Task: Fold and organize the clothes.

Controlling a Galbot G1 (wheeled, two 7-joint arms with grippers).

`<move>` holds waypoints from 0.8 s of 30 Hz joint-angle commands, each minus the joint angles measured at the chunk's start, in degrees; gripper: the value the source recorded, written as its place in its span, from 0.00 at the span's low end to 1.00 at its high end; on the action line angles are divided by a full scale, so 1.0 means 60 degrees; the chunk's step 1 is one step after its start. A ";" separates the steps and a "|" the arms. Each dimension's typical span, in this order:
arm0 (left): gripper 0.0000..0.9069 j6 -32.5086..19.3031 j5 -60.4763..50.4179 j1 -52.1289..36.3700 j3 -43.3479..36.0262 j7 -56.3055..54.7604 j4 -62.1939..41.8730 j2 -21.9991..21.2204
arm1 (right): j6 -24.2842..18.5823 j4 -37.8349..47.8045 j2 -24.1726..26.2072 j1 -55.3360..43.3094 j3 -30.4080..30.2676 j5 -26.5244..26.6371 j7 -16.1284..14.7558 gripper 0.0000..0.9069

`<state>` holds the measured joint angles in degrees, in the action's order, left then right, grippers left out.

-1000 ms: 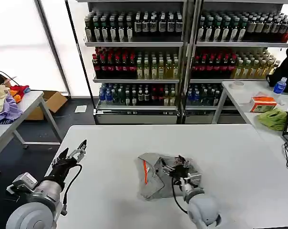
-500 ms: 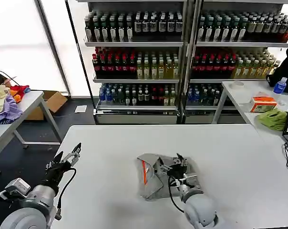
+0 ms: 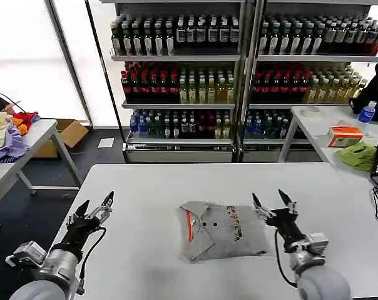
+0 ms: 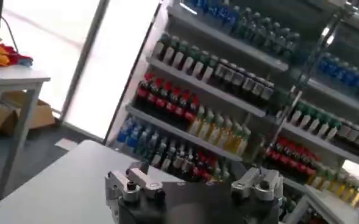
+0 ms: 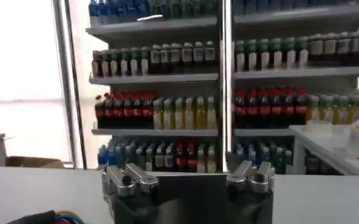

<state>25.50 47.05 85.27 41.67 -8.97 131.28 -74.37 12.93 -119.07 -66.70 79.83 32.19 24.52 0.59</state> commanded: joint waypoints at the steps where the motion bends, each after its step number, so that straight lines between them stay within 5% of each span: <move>1: 1.00 -0.1687 -0.2851 0.0599 -0.0608 0.2083 -0.0152 -0.0505 | -0.1348 -0.0638 -0.0364 0.2303 0.2545 0.0505 -0.1386 1.00; 16: 1.00 -0.4339 -0.6572 0.1587 -0.0474 0.3602 -0.0369 -0.1467 | -0.1194 -0.0817 -0.0851 0.2744 0.2648 0.0990 -0.1553 1.00; 24: 1.00 -0.4441 -0.6727 0.1953 0.0043 0.3883 -0.0455 -0.1784 | -0.1370 -0.0722 -0.0890 0.2832 0.2122 0.0730 -0.1552 1.00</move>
<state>4.62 15.64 94.25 40.01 9.87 129.02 -81.87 6.11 -123.05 -71.28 94.57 45.58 29.51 -7.33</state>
